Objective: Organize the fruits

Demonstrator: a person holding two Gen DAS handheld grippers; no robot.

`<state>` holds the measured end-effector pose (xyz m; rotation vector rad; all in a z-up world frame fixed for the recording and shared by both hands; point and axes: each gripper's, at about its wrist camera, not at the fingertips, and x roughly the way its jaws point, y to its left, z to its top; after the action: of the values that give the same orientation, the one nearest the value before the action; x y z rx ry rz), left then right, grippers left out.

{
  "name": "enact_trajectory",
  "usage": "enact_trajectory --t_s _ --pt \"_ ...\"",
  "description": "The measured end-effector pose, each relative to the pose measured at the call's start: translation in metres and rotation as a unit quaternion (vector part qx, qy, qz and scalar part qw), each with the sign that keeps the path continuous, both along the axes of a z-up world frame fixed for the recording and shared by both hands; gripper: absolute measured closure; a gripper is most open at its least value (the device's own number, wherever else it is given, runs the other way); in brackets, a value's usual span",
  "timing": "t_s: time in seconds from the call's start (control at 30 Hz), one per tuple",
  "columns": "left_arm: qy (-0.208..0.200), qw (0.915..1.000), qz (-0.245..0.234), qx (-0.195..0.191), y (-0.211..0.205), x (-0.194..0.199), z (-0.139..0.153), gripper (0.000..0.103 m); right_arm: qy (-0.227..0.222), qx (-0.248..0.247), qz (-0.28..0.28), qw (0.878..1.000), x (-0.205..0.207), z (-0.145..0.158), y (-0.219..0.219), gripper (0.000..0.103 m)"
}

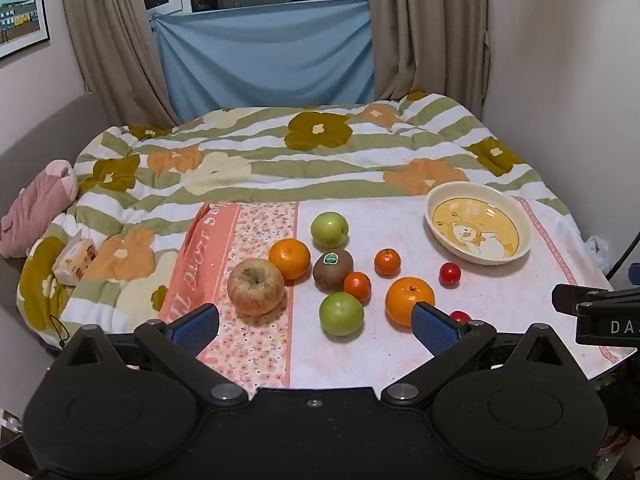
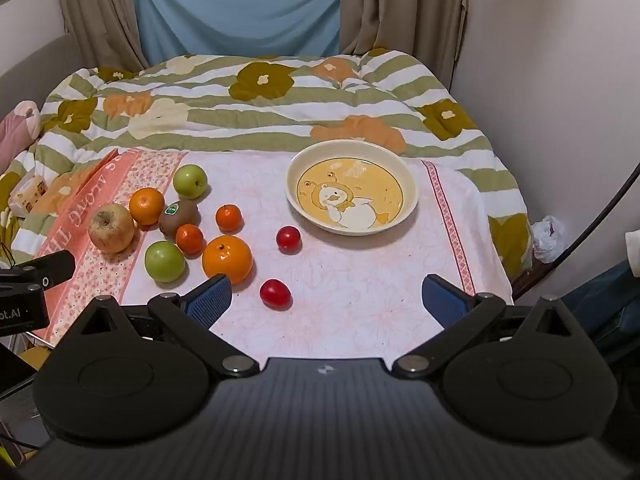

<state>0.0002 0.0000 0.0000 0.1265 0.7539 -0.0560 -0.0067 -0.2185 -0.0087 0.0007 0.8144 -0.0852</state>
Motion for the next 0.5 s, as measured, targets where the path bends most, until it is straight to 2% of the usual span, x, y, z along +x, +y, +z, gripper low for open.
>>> enact_trajectory --t_s 0.17,0.5 --pt "-0.003 0.9999 0.000 -0.010 0.0016 0.0004 0.0014 0.000 0.001 0.002 -0.004 1.000 -0.0001 -0.0002 -0.0015 0.000" --pt "-0.001 1.0000 -0.001 -0.001 -0.0023 0.0033 0.0015 0.000 0.001 0.006 -0.003 1.000 0.0045 0.0004 -0.0059 0.000"
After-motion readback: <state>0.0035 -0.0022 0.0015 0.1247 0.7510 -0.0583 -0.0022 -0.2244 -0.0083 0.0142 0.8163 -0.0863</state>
